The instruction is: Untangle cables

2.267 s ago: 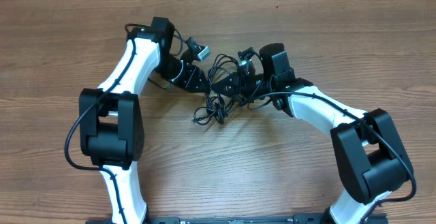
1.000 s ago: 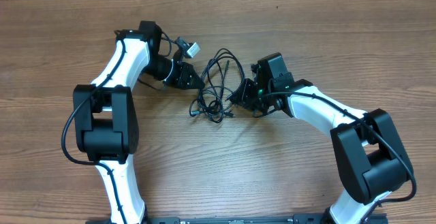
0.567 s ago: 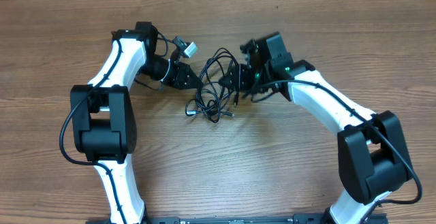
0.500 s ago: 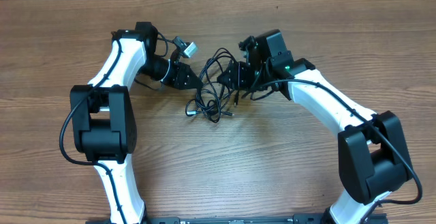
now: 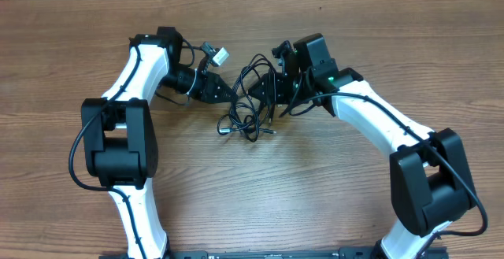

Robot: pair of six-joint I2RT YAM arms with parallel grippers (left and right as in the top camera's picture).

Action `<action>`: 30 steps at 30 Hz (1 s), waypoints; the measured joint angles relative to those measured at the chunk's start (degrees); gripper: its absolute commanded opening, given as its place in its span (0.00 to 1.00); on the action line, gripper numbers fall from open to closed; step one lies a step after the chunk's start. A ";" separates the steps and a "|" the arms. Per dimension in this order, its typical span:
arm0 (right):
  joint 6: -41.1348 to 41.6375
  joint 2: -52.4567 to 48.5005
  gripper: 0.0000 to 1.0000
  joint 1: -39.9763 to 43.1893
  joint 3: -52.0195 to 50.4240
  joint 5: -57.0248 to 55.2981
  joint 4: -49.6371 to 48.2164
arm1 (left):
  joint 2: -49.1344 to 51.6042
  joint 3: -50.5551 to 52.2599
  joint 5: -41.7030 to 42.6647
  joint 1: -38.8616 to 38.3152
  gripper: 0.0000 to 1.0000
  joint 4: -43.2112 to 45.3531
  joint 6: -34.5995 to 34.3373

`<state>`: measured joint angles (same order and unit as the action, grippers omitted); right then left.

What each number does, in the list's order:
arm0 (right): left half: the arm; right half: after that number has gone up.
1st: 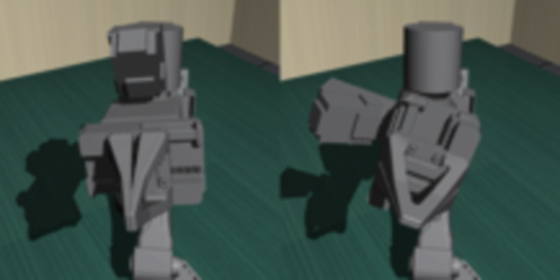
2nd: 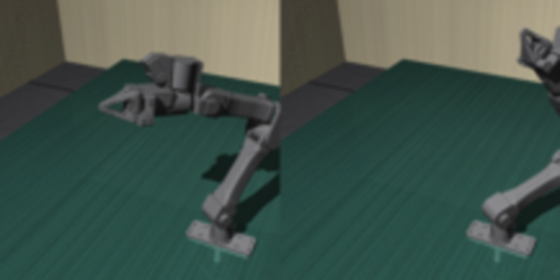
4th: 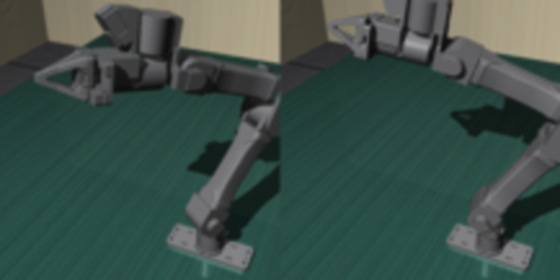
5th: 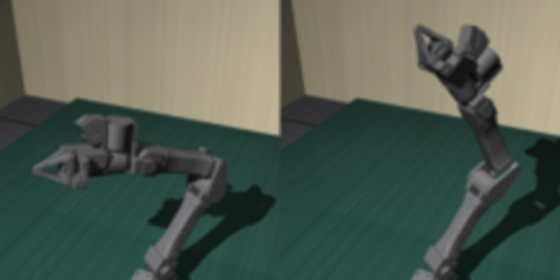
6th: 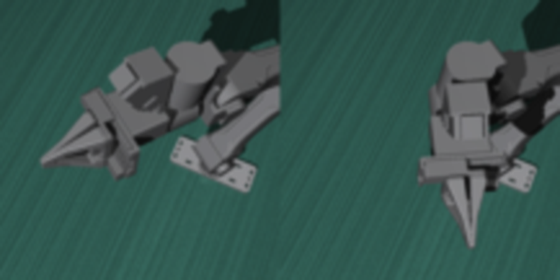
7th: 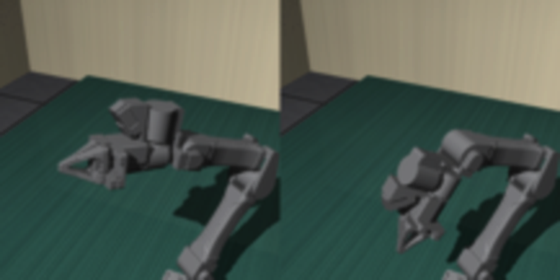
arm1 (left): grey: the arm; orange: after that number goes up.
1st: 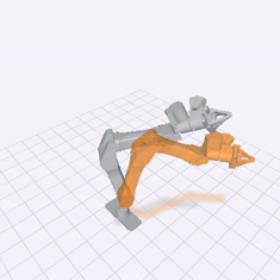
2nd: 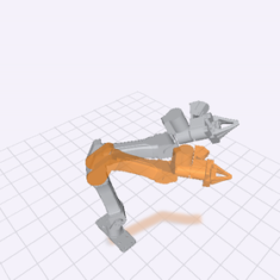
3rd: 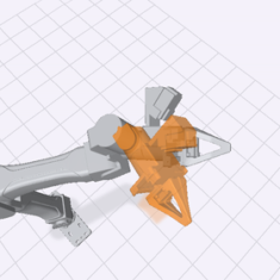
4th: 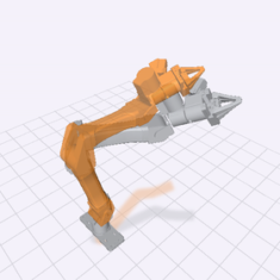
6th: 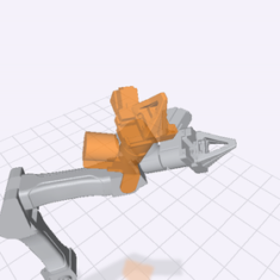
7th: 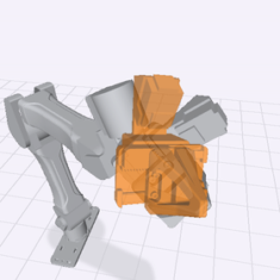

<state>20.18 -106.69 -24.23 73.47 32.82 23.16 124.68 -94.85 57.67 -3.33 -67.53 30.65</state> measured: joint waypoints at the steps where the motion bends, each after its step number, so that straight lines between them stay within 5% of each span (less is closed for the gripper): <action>1: -0.11 0.00 0.43 -0.22 0.00 -0.22 -0.07 | 0.00 0.00 0.46 0.00 0.04 -0.20 0.00; 30: -0.50 0.00 0.39 -1.11 -0.02 -4.33 -2.73 | 0.00 0.00 5.44 -0.44 0.04 -2.73 1.31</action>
<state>19.68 -106.69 -25.34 73.45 28.49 20.43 124.68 -94.85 63.11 -3.77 -70.26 31.97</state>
